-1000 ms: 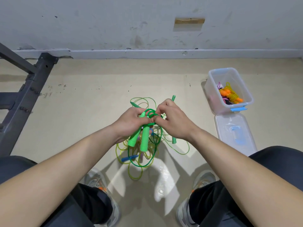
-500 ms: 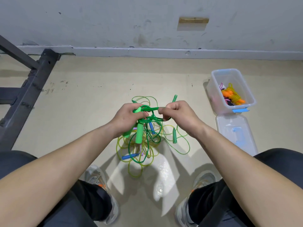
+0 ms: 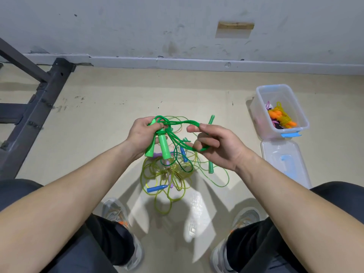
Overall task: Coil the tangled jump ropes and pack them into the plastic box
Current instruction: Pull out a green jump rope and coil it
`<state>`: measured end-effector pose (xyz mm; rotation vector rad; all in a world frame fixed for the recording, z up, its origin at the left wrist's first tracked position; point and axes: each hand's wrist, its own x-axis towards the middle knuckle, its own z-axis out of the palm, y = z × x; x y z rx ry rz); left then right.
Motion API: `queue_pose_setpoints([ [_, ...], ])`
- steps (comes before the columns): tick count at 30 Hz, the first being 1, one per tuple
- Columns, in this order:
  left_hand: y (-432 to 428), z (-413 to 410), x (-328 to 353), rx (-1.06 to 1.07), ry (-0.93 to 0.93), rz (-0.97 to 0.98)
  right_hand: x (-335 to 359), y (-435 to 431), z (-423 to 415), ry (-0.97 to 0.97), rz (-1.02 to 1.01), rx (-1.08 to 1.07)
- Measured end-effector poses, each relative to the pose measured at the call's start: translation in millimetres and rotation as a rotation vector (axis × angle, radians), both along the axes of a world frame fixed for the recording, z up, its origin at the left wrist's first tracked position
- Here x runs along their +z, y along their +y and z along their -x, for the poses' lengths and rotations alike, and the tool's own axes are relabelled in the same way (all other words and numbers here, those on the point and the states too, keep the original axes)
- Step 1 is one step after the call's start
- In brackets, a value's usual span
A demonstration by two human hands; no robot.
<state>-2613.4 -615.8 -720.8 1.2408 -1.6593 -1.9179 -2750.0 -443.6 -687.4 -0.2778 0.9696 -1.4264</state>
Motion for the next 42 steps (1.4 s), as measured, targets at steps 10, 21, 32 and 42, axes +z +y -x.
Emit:
queue_pose_setpoints([
  [10, -42.6, -14.1, -13.6, 0.231, -0.205, 0.242, 3.5, 6.3, 3.5, 0.028, -0.067, 0.097],
  [21, -47.8, -10.8, -22.5, 0.141, -0.399, 0.543, -13.3, 17.4, 9.9, 0.673, -0.309, 0.611],
  [32, -61.4, -14.8, -35.3, 0.253, -0.518, 0.444, -17.0, 25.5, 22.2, 0.029, -0.007, 0.3],
  [42, -65.4, -18.7, -38.2, 0.27, -0.6, 0.493, -25.2, 42.1, 24.5, -0.016, 0.017, 0.278],
])
